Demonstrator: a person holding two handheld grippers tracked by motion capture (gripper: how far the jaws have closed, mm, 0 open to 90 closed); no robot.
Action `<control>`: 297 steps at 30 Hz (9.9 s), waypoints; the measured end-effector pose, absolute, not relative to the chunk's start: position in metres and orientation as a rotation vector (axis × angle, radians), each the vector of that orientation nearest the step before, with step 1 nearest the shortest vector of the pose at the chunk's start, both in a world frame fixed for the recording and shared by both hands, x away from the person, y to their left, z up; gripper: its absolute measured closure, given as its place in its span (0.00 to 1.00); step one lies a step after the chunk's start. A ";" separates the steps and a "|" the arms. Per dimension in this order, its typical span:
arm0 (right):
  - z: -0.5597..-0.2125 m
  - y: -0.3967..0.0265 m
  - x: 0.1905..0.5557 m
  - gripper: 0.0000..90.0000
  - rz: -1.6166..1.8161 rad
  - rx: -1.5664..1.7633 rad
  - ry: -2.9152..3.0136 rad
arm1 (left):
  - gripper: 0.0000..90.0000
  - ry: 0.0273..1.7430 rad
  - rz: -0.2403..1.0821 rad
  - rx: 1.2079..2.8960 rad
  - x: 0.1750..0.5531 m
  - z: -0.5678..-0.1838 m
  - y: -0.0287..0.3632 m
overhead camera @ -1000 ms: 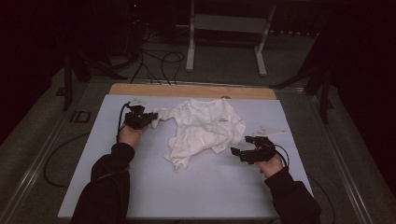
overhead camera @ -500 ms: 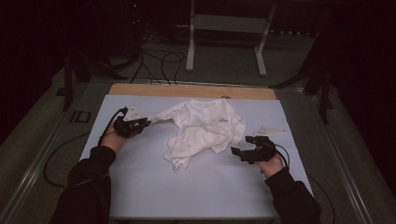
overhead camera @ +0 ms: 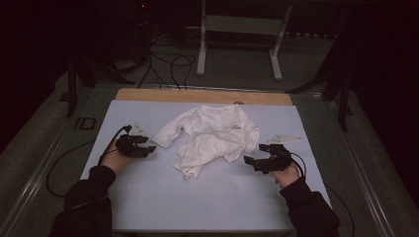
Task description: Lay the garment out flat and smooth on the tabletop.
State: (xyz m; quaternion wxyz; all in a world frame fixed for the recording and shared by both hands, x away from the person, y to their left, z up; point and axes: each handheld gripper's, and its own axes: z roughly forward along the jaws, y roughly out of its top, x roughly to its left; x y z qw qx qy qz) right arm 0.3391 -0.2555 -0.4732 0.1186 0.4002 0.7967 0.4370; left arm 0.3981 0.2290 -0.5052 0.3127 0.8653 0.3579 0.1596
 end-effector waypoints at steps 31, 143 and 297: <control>-0.473 -0.253 0.338 0.16 1.278 1.158 2.339 | 0.96 1.334 0.424 2.175 0.445 -0.495 0.222; -0.522 -0.238 0.384 0.79 0.931 1.489 2.140 | 0.00 0.947 0.365 1.866 0.241 -0.500 0.209; -0.447 -0.326 0.444 1.00 0.892 1.661 1.991 | 0.00 0.948 0.345 1.780 0.243 -0.503 0.223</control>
